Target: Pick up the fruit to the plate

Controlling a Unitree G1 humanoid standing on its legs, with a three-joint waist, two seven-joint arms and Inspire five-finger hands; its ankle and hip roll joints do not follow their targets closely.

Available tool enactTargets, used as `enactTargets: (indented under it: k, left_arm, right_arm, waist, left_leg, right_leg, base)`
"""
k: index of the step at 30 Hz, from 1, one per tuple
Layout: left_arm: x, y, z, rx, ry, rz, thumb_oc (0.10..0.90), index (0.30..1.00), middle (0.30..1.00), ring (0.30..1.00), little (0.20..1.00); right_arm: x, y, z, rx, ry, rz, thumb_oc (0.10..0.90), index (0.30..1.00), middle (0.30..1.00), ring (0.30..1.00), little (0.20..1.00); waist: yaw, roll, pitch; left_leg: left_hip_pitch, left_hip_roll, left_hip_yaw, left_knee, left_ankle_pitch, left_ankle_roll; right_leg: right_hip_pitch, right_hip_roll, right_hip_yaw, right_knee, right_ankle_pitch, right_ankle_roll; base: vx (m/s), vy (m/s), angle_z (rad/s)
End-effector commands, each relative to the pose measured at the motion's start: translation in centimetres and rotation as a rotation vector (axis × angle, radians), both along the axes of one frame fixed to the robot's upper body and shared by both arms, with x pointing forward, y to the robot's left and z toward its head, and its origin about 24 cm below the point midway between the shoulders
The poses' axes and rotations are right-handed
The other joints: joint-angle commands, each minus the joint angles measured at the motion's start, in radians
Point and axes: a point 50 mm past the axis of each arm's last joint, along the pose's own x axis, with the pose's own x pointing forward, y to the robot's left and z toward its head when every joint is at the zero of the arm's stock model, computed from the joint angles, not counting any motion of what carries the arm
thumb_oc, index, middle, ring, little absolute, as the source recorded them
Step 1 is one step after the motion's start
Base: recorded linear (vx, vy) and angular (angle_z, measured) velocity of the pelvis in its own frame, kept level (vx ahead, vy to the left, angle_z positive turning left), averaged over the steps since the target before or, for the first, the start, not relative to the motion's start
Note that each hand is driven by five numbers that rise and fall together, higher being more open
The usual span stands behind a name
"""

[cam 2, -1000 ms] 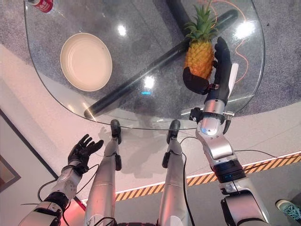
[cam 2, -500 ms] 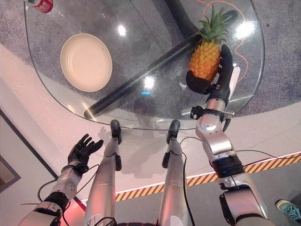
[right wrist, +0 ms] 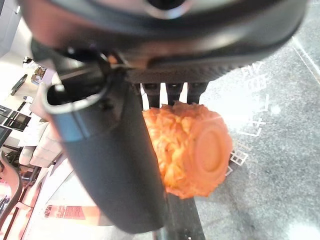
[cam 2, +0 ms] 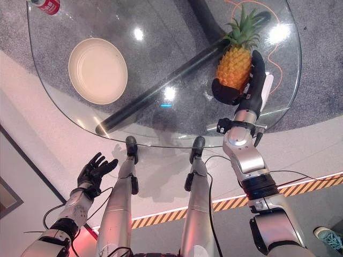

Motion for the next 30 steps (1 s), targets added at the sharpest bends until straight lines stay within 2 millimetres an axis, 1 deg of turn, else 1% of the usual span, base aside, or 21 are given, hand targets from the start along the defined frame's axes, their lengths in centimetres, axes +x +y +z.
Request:
enactTargets:
  k: [1, 7, 8, 9, 11, 20, 26, 30]
  left_arm:
    - [-1.7, 0.9, -1.3, 0.034, 0.059, 0.025, 0.800, 0.900, 0.900, 0.900, 0.900]
    - [-1.6, 0.8, -1.2, 0.035, 0.060, 0.018, 0.800, 0.900, 0.900, 0.900, 0.900]
    - [-1.5, 0.7, -1.2, 0.036, 0.060, 0.015, 0.800, 0.900, 0.900, 0.900, 0.900]
    - [-1.5, 0.7, -1.2, 0.036, 0.060, 0.015, 0.800, 0.900, 0.900, 0.900, 0.900]
    - [-1.5, 0.6, -1.2, 0.035, 0.058, 0.013, 0.800, 0.900, 0.900, 0.900, 0.900]
    - [-1.2, 0.8, -0.8, -0.010, 0.023, 0.047, 0.800, 0.900, 0.900, 0.900, 0.900]
    - [-1.0, 1.1, -0.3, -0.064, -0.018, 0.095, 0.800, 0.900, 0.900, 0.900, 0.900]
    - [-0.6, 1.7, 0.5, -0.125, -0.070, 0.170, 0.800, 0.900, 0.900, 0.900, 0.900]
  right_arm:
    - [0.0, 0.2, -0.3, 0.004, 0.017, -0.002, 0.800, 0.900, 0.900, 0.900, 0.900]
    - [0.4, -0.2, 0.1, -0.047, 0.044, -0.062, 0.800, 0.900, 0.900, 0.900, 0.900]
    - [0.5, -0.4, 0.2, -0.075, 0.053, -0.081, 0.698, 0.813, 0.813, 0.813, 0.798]
    - [0.5, -0.4, 0.2, -0.077, 0.054, -0.083, 0.633, 0.756, 0.756, 0.756, 0.733]
    - [0.6, -0.5, 0.4, -0.117, 0.069, -0.101, 0.100, 0.300, 0.300, 0.300, 0.200]
    - [0.9, -1.1, 0.8, -0.234, 0.100, -0.167, 0.100, 0.300, 0.300, 0.300, 0.200]
    - [0.9, -1.3, 0.7, -0.259, 0.108, -0.184, 0.100, 0.300, 0.300, 0.300, 0.200]
    - [0.9, -1.3, 0.6, -0.263, 0.103, -0.187, 0.100, 0.300, 0.300, 0.300, 0.200]
  waist:
    - [0.020, -0.006, -0.024]
    - [0.027, -0.004, -0.024]
    - [0.028, -0.004, -0.024]
    - [0.028, -0.004, -0.024]
    - [0.030, -0.003, -0.024]
    - [0.035, 0.001, -0.024]
    - [0.035, 0.003, -0.024]
    - [0.035, 0.002, -0.024]
  left_leg:
    - [-0.034, -0.053, -0.002, 0.047, -0.041, 0.027]
    - [-0.033, -0.054, -0.004, 0.046, -0.042, 0.028]
    - [-0.034, -0.055, -0.005, 0.047, -0.042, 0.029]
    - [-0.035, -0.054, -0.005, 0.047, -0.042, 0.029]
    - [-0.034, -0.054, -0.006, 0.048, -0.043, 0.030]
    - [-0.031, -0.055, -0.008, 0.045, -0.043, 0.029]
    - [-0.027, -0.056, -0.008, 0.045, -0.043, 0.029]
    - [-0.025, -0.056, -0.009, 0.042, -0.043, 0.029]
  right_leg:
    - [0.008, 0.030, -0.067, -0.030, 0.001, -0.009]
    - [0.008, 0.030, -0.071, -0.028, 0.000, -0.009]
    - [0.006, 0.030, -0.071, -0.027, 0.000, -0.008]
    - [0.006, 0.029, -0.071, -0.027, 0.000, -0.008]
    - [0.006, 0.029, -0.072, -0.026, 0.000, -0.009]
    - [0.011, 0.028, -0.073, -0.028, -0.003, -0.008]
    - [0.013, 0.027, -0.073, -0.027, -0.004, -0.007]
    - [0.016, 0.029, -0.073, -0.028, -0.006, -0.009]
  base:
    - [0.00, 0.000, 0.00]
    - [0.00, 0.000, 0.00]
    - [0.00, 0.000, 0.00]
    - [0.00, 0.000, 0.00]
    - [0.00, 0.000, 0.00]
    - [0.00, 0.000, 0.00]
    - [0.00, 0.000, 0.00]
    - [0.00, 0.000, 0.00]
